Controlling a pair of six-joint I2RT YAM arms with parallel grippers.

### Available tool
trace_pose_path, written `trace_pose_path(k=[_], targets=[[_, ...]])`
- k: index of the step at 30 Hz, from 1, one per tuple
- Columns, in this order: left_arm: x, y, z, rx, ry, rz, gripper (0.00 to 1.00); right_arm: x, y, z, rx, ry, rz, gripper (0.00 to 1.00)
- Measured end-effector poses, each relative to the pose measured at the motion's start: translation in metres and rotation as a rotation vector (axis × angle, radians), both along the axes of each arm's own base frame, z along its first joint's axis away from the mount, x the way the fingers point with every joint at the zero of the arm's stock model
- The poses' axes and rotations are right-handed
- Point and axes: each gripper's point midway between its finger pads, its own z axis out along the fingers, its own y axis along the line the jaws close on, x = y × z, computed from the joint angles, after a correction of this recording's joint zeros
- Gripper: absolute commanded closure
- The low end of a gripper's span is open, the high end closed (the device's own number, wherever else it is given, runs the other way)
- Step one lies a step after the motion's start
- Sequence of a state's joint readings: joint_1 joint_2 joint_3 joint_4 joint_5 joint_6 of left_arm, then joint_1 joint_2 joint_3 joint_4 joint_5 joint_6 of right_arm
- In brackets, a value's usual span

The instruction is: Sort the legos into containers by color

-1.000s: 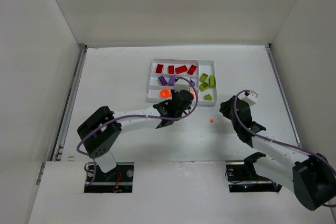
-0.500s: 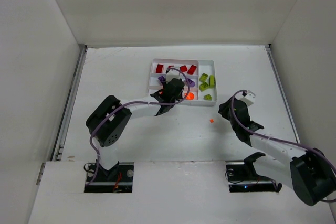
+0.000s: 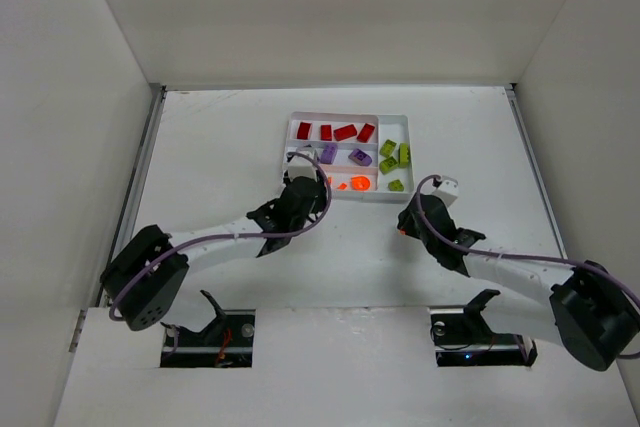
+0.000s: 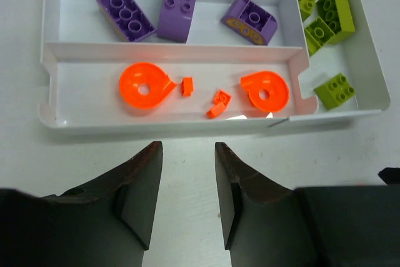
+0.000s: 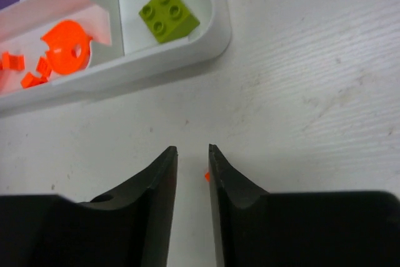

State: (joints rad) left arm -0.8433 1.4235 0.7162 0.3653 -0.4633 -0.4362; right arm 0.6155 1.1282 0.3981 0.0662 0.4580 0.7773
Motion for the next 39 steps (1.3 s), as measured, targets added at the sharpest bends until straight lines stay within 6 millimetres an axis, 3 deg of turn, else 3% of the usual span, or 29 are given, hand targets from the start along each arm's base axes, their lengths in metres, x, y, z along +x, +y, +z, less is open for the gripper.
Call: trace_pose_path(k=[3, 7, 18, 23, 34, 39], targets=[[-0.013, 0.011, -0.007, -0.008, 0.003, -0.005, 0.63, -0.01, 0.004, -0.004, -0.02, 0.031, 0.009, 0.47], [-0.018, 0.015, -0.011, -0.025, 0.002, -0.01, 0.63, -0.012, -0.004, -0.007, -0.044, 0.051, -0.022, 0.43], [-0.025, 0.01, -0.014, -0.087, 0.011, -0.047, 0.64, -0.014, 0.004, -0.033, -0.044, 0.146, -0.017, 0.54], [-0.026, 0.009, -0.013, -0.103, 0.013, -0.054, 0.64, -0.01, 0.013, -0.032, -0.011, 0.153, -0.024, 0.56], [-0.025, 0.009, -0.011, -0.122, 0.012, -0.05, 0.64, -0.026, 0.04, -0.026, 0.059, 0.143, 0.023, 0.54], [-0.025, 0.01, -0.011, -0.123, 0.012, -0.047, 0.64, -0.028, 0.038, -0.02, 0.052, 0.129, 0.021, 0.49]])
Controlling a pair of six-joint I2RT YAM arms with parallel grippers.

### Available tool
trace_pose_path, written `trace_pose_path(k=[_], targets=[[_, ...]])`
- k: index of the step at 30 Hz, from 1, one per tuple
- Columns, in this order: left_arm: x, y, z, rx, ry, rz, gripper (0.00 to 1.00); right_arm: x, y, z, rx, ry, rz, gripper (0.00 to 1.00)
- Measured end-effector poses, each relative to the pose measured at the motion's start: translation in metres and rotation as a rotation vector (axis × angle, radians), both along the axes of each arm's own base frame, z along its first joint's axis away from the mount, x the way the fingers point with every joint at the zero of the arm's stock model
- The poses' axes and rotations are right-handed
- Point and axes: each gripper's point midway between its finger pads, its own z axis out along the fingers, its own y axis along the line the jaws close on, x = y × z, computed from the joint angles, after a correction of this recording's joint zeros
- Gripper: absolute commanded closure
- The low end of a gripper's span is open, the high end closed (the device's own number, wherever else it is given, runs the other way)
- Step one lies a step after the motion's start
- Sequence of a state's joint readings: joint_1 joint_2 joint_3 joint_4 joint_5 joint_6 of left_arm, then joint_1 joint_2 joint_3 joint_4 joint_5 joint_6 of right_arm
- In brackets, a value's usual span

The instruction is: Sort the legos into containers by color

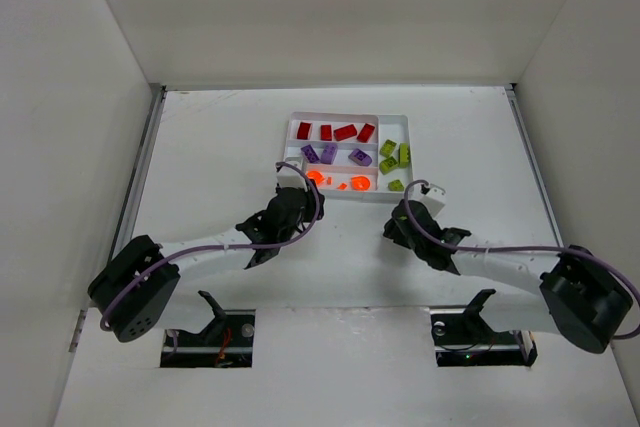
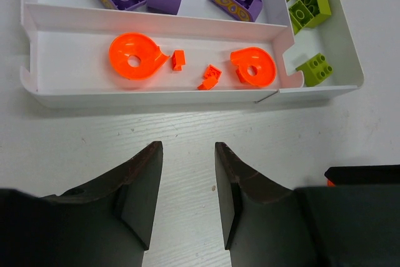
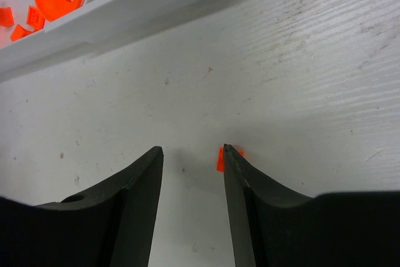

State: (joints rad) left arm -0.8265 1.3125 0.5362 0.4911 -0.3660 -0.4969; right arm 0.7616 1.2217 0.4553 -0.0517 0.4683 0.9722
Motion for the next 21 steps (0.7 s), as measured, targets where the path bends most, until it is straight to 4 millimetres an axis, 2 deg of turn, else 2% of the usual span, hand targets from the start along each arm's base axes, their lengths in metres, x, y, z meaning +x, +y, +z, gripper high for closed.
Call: trace_pose_path(k=[9, 15, 21], targets=[[0.0, 0.0, 0.0, -0.002, 0.001, 0.0, 0.64, -0.009, -0.01, 0.001, -0.055, -0.004, -0.027, 0.49], [-0.001, -0.001, 0.0, -0.003, 0.0, -0.002, 0.64, -0.015, -0.011, -0.012, -0.097, 0.041, -0.03, 0.51], [0.0, -0.001, 0.001, -0.006, -0.001, -0.002, 0.64, -0.008, -0.004, -0.014, -0.13, 0.053, -0.037, 0.64]])
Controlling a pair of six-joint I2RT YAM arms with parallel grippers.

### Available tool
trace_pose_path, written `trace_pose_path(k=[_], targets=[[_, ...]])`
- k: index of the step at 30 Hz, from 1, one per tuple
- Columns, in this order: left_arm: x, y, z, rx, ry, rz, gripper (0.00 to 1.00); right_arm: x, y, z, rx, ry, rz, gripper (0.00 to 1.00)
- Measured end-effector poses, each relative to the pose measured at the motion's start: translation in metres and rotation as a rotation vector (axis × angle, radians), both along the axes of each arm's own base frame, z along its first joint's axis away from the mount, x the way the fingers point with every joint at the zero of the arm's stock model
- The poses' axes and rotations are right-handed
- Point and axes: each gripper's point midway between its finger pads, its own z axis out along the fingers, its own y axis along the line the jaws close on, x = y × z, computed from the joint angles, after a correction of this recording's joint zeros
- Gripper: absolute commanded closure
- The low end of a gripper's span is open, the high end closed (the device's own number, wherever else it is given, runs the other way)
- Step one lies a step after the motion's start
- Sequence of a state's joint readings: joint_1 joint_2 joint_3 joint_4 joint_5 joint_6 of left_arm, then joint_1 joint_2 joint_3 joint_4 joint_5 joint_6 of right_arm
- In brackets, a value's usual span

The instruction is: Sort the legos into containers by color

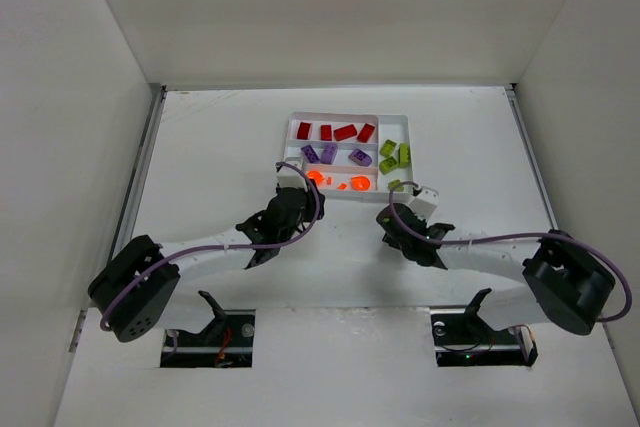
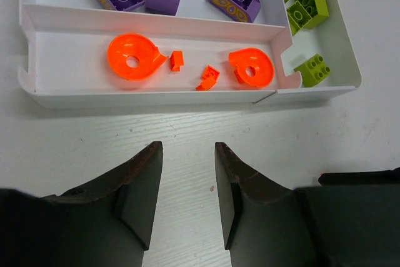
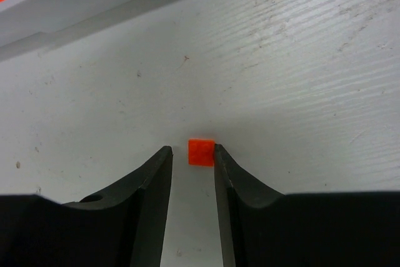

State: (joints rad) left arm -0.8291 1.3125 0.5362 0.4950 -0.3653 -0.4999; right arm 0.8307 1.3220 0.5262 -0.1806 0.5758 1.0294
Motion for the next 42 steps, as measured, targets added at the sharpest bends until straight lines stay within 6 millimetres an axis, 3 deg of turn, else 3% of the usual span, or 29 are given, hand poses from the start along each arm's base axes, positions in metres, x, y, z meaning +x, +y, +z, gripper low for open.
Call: trace_pose_path(k=[8, 13, 17, 25, 31, 37, 42], targets=[[-0.001, 0.0, -0.001, -0.001, 0.003, -0.004, 0.64, -0.002, 0.011, -0.002, -0.101, 0.008, 0.023, 0.61], [-0.001, 0.0, 0.001, -0.01, 0.001, -0.004, 0.64, 0.001, 0.017, -0.003, -0.195, 0.014, 0.029, 0.68], [0.0, 0.001, 0.005, -0.021, -0.005, 0.0, 0.64, 0.003, 0.018, -0.003, -0.252, 0.01, 0.018, 0.68], [-0.001, 0.002, 0.005, -0.024, -0.007, -0.001, 0.64, 0.005, 0.019, -0.003, -0.27, -0.008, -0.013, 0.82], [-0.002, 0.004, 0.006, -0.027, -0.009, 0.001, 0.64, 0.002, 0.02, -0.001, -0.265, -0.021, -0.011, 0.84], [0.0, 0.013, 0.016, -0.057, -0.03, 0.021, 0.64, -0.003, 0.026, 0.024, -0.2, -0.068, 0.014, 0.83], [0.008, 0.041, 0.016, -0.103, -0.029, 0.112, 0.59, 0.01, 0.046, 0.05, -0.131, -0.144, 0.072, 0.83]])
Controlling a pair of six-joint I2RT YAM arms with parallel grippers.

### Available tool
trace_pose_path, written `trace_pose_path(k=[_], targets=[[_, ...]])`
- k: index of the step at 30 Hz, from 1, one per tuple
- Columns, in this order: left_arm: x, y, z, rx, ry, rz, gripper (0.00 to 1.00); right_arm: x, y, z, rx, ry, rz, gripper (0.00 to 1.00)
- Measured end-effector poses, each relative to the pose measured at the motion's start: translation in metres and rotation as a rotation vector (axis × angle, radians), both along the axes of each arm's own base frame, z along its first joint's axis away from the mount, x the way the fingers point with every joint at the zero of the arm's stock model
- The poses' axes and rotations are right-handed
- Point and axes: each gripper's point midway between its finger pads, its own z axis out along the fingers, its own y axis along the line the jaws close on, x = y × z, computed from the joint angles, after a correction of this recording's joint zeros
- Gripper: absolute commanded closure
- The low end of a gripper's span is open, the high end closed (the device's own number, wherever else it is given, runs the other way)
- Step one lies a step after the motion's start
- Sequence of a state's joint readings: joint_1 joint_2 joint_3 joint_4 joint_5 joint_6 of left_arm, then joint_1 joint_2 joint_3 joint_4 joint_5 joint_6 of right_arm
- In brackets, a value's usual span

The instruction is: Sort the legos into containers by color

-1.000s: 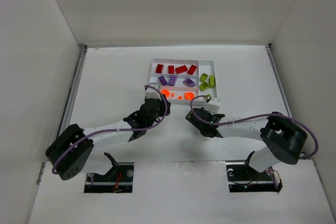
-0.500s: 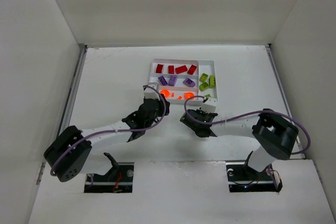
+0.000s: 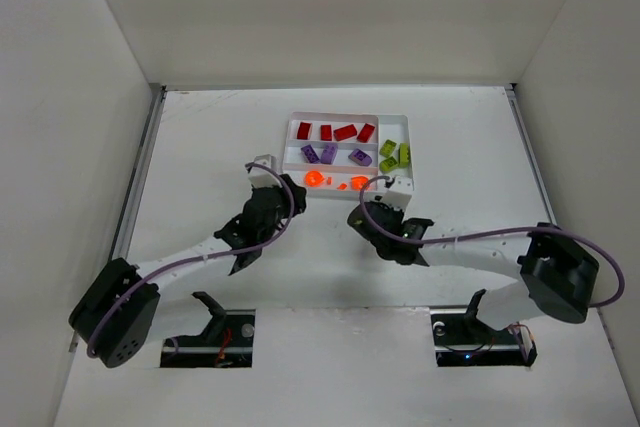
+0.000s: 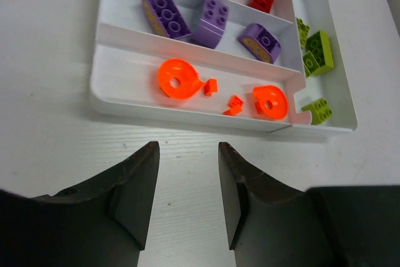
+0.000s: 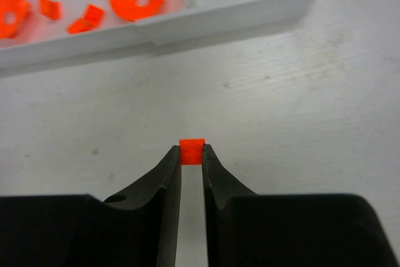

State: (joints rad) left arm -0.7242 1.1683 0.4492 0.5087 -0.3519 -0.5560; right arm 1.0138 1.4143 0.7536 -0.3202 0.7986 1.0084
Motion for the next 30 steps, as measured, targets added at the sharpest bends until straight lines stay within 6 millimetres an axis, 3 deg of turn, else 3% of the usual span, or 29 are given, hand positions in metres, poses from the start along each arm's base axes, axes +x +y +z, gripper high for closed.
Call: trace_pose_path(k=[3, 7, 10, 13, 19, 22, 25, 27, 28, 30], targets=[[0.009, 0.029, -0.006, -0.044, 0.021, 0.099, 0.59, 0.019, 0.023, 0.013, 0.077, -0.038, 0.048, 0.82], [0.014, 0.077, -0.013, -0.113, 0.034, 0.252, 0.57, 0.065, 0.045, 0.027, 0.158, -0.077, 0.05, 0.82], [0.013, 0.098, -0.01, -0.17, 0.019, 0.325, 0.56, 0.1, 0.06, 0.032, 0.177, -0.097, 0.053, 0.81], [0.012, 0.111, -0.007, -0.213, 0.005, 0.37, 0.51, 0.12, 0.075, 0.032, 0.18, -0.101, 0.075, 0.78], [0.013, 0.115, -0.009, -0.244, 0.015, 0.395, 0.44, 0.127, 0.09, 0.025, 0.178, -0.088, 0.114, 0.53], [0.013, 0.114, -0.011, -0.249, 0.022, 0.396, 0.39, 0.127, 0.09, 0.029, 0.179, -0.094, 0.12, 0.49], [0.013, 0.114, -0.012, -0.252, 0.025, 0.397, 0.37, 0.126, 0.088, 0.045, 0.2, -0.119, 0.122, 0.48], [0.013, 0.114, -0.012, -0.251, 0.026, 0.397, 0.28, 0.122, 0.082, 0.065, 0.224, -0.152, 0.125, 0.49], [0.013, 0.114, -0.012, -0.25, 0.026, 0.397, 0.0, 0.118, 0.077, 0.075, 0.236, -0.172, 0.123, 0.49], [0.013, 0.113, -0.012, -0.251, 0.026, 0.396, 0.0, 0.107, 0.062, 0.094, 0.261, -0.216, 0.112, 0.49]])
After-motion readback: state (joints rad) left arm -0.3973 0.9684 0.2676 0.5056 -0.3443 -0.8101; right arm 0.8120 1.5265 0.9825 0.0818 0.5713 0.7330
